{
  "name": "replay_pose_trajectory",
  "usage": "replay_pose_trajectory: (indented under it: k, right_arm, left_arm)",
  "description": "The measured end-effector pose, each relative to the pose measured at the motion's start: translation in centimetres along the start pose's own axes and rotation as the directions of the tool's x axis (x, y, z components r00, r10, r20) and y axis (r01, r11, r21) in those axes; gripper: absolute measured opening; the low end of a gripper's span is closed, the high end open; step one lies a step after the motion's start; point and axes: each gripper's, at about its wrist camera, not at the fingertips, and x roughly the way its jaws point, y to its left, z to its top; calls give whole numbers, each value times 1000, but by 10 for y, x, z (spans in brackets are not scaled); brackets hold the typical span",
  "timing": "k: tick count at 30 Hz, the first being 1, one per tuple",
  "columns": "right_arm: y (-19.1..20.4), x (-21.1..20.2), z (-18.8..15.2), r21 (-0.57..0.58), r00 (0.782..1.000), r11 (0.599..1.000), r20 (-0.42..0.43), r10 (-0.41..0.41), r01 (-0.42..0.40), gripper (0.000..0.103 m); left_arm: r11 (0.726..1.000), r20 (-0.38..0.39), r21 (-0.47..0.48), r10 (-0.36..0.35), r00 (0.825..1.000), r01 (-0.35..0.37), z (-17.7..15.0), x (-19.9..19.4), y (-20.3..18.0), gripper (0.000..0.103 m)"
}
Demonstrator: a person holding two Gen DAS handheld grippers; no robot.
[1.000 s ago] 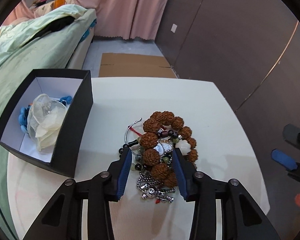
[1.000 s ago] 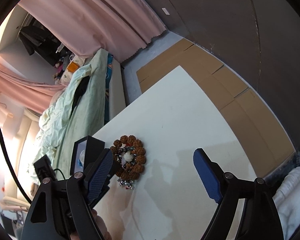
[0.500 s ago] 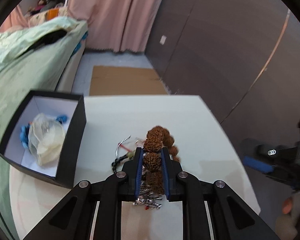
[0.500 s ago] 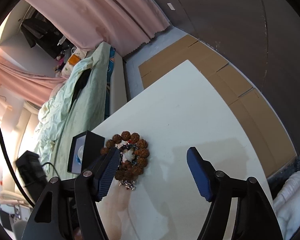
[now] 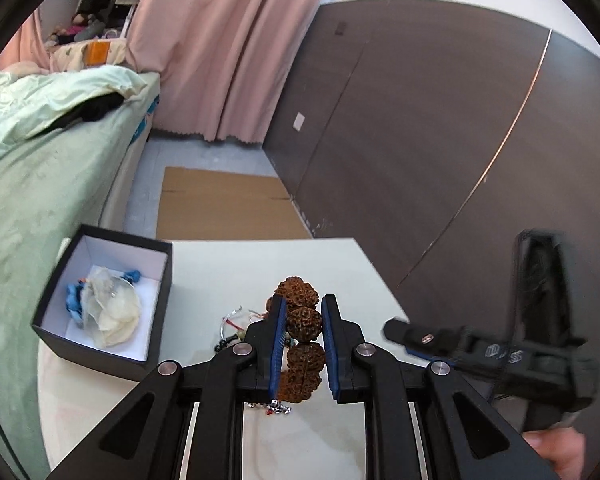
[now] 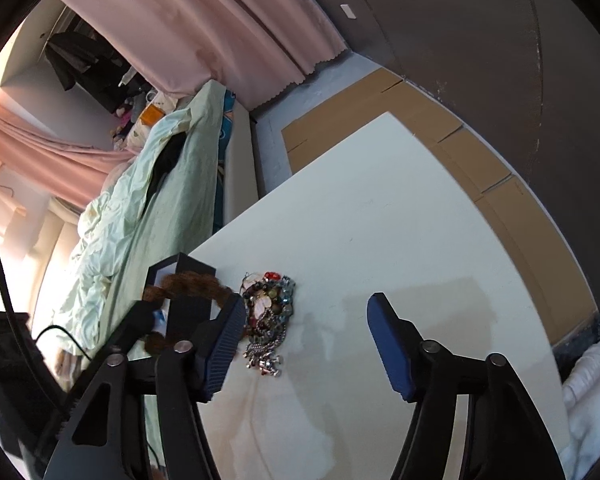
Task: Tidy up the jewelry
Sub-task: 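Lift the brown bead bracelet with the left tool and carry it toward the box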
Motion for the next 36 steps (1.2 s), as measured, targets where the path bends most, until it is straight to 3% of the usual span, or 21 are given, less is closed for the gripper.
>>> replay_pose_trajectory:
  k: [13, 23, 30, 31, 32, 34, 36]
  right_arm:
    - [16, 50, 5, -25, 997, 1000, -82, 2, -4, 42]
    - [37, 80, 5, -106, 993, 994, -122, -8, -5, 41]
    - [50, 98, 6, -169, 989, 985, -136, -61, 37, 41]
    - [50, 98, 7, -174, 989, 984, -134, -60, 37, 38]
    - [51, 98, 8, -176, 989, 984, -136, -51, 27, 28]
    - [50, 98, 9, -172, 989, 985, -143, -40, 15, 26]
    - [50, 96, 10, -170, 989, 985, -146, -24, -1, 14]
  left_arm:
    - [997, 85, -70, 25, 996, -19, 18, -38, 33, 18]
    - [992, 108, -124, 46, 993, -33, 31, -45, 65, 18]
    - [987, 96, -157, 61, 994, -46, 36, -36, 82, 18]
    - [986, 94, -159, 63, 994, -47, 37, -35, 84, 18]
    - [986, 93, -162, 65, 994, -49, 38, -33, 86, 18]
    - [984, 88, -169, 70, 994, -54, 39, -30, 89, 18]
    - [983, 81, -175, 75, 994, -60, 38, -26, 91, 18]
